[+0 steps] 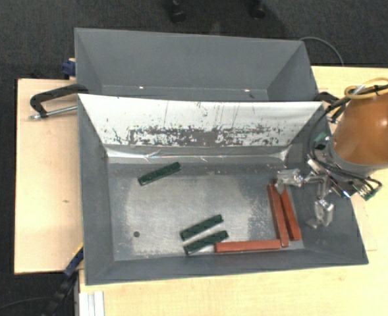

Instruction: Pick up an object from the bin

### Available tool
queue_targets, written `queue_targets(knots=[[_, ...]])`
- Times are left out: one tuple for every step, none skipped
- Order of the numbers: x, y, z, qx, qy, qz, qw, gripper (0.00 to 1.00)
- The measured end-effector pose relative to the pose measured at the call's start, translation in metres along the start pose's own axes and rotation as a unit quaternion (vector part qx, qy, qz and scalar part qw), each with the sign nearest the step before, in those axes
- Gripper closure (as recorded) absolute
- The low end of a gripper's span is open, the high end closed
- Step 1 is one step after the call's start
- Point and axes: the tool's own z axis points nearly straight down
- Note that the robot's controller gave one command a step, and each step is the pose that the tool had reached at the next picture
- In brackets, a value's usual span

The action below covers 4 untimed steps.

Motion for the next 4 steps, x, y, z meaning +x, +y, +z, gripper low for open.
queue_targets(knots=[[-0.004, 0.030, -0.014, -0.003, -0.0004, -0.301, 0.9535, 0.00], [-0.016, 0.040, 0.032, -0.007, -0.0017, -0.506, 0.8626, 0.00], [-0.019, 0.042, 0.031, -0.006, -0.0007, -0.505, 0.8629, 0.00], [-0.017, 0.041, 0.031, -0.006, 0.0001, -0.504, 0.8636, 1.00]])
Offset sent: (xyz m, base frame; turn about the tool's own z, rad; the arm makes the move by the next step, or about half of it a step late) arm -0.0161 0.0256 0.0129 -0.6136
